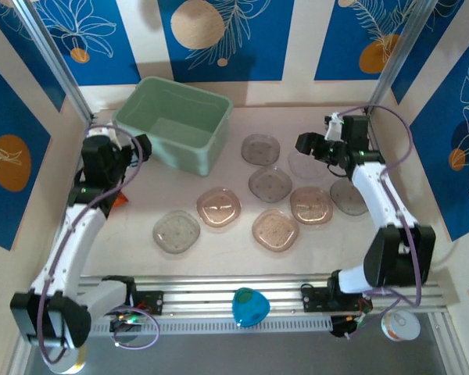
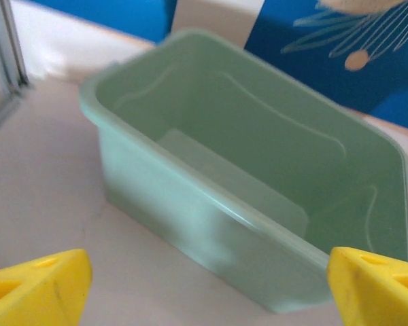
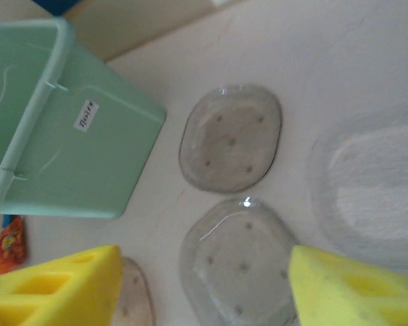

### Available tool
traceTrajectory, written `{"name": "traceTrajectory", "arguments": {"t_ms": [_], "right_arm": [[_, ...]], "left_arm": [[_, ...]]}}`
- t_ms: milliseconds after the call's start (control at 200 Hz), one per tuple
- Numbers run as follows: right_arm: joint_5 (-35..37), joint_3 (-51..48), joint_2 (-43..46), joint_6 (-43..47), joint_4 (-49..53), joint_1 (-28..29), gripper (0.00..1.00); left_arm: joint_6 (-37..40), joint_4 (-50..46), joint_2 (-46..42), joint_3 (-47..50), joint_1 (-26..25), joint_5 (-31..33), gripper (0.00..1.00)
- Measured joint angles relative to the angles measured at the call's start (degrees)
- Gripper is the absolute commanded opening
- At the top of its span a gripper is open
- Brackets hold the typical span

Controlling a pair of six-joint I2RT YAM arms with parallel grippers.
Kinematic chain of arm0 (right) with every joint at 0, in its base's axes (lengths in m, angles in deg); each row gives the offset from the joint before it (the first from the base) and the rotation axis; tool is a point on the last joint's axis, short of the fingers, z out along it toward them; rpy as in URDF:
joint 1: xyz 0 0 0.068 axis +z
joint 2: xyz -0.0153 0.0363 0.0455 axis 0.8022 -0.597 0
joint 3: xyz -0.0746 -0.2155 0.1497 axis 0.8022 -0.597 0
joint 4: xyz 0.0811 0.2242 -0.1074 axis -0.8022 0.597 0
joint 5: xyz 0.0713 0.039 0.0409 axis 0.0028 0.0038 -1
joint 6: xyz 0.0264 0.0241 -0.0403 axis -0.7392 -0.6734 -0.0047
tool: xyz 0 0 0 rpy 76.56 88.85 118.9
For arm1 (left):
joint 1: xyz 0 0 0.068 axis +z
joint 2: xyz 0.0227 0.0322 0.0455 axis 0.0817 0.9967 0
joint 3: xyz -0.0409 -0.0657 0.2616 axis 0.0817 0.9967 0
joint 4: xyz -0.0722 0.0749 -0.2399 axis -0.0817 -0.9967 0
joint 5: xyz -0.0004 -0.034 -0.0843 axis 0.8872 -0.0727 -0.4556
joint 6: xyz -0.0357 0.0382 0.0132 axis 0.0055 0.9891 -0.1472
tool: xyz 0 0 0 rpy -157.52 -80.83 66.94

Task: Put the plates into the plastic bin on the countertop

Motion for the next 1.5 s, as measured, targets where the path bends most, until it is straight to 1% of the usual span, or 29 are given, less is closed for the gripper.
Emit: {"name": "traceTrajectory", "arguments": {"t_ms": [95,185,335,440,650,1005,1275,1500], "right_arm": [[-0.6,6.4,-7.7,-0.7,4.8,1.5,0.57],[-0.5,11.1,-13.8,-1.3,8.2,3.1,0.54],[0.0,17.2,-21.9,-2.5,12.7,5.0,0.5],[1.0,20.0,-26.0,-3.4,14.4,5.7,0.48],[3.4,23.3,-30.7,-4.8,16.7,6.1,0.45],[7.5,29.9,-38.1,-5.2,16.8,6.8,0.41],[10.3,33.4,-42.9,-5.2,16.7,7.6,0.41],[11.6,36.1,-46.1,-5.2,16.7,8.1,0.4]], "left_arm": [[-2.4,-6.2,5.8,-5.0,0.0,-2.5,0.85],[-3.9,-11.1,10.2,-8.2,0.0,-4.3,0.85],[-5.0,-16.3,14.0,-11.7,0.0,-5.6,0.86],[-5.3,-17.9,15.5,-13.9,0.0,-5.9,0.86],[-5.5,-19.4,17.4,-16.9,0.0,-6.3,0.88],[-5.2,-22.2,21.9,-22.9,0.0,-6.2,0.92],[-4.8,-24.8,24.1,-26.3,0.0,-5.9,0.94],[-5.0,-28.1,27.3,-31.3,0.3,-5.8,0.96]]}}
